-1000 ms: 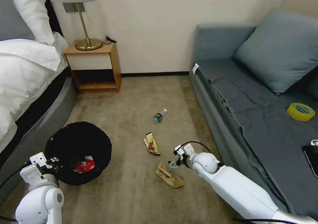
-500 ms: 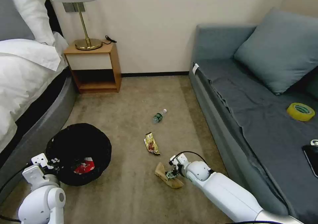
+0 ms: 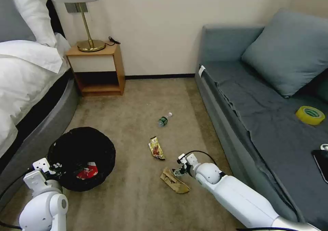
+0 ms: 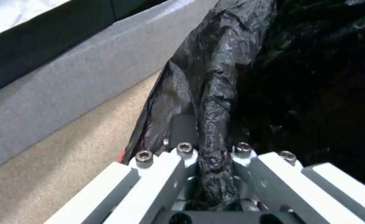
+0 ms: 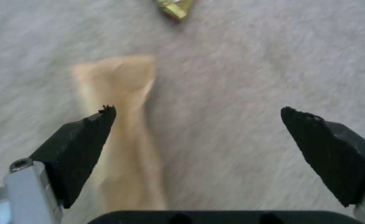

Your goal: Pick up the trash bin, then pick up the garbage on the floor and place it into the trash bin.

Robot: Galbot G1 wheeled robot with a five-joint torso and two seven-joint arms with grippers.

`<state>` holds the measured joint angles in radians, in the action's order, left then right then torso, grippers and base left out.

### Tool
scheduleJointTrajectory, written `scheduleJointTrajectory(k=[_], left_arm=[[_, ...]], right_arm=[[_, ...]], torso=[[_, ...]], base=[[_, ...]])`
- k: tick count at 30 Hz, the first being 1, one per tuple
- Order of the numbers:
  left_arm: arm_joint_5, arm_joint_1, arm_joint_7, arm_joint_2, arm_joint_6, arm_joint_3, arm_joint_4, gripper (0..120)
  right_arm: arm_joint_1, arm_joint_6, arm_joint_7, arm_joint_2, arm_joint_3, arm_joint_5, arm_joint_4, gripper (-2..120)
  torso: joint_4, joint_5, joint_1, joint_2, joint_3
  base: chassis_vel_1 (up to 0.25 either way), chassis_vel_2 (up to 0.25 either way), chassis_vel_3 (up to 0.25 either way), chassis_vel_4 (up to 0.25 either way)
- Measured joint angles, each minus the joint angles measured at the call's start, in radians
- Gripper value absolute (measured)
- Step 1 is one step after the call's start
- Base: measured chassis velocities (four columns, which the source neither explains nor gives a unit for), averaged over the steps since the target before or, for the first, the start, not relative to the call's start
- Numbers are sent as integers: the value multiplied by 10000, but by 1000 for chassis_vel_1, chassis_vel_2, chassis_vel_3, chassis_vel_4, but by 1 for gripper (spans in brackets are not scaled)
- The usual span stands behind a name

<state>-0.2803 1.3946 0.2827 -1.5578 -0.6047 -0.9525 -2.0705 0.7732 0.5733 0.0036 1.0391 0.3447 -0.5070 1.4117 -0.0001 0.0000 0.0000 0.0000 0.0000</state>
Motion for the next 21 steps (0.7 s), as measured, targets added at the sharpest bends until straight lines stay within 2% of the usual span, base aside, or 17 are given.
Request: scheduleJointTrajectory(k=[5, 13, 15, 21], left_arm=[[-3, -12, -8, -18, -6, 48, -8, 2], [27, 11, -20, -35, -8, 71, -18, 2], [29, 20, -24, -31, -8, 53, -20, 2], [41, 35, -25, -27, -8, 13, -20, 2]], right_arm=[[445, 272, -257, -230, 106, -30, 565, 99], [533, 169, -250, -47, 437, 90, 157, 95], [400, -28, -244, 111, 579, 157, -220, 88], [312, -328, -267, 453, 726, 184, -821, 77]], torso=[[0, 1, 0, 0, 0], [0, 1, 0, 0, 0], [1, -1, 0, 0, 0], [2, 0, 0, 0, 0]], base=[[0, 0, 0, 0], [0, 0, 0, 0], [0, 0, 0, 0], [0, 0, 0, 0]])
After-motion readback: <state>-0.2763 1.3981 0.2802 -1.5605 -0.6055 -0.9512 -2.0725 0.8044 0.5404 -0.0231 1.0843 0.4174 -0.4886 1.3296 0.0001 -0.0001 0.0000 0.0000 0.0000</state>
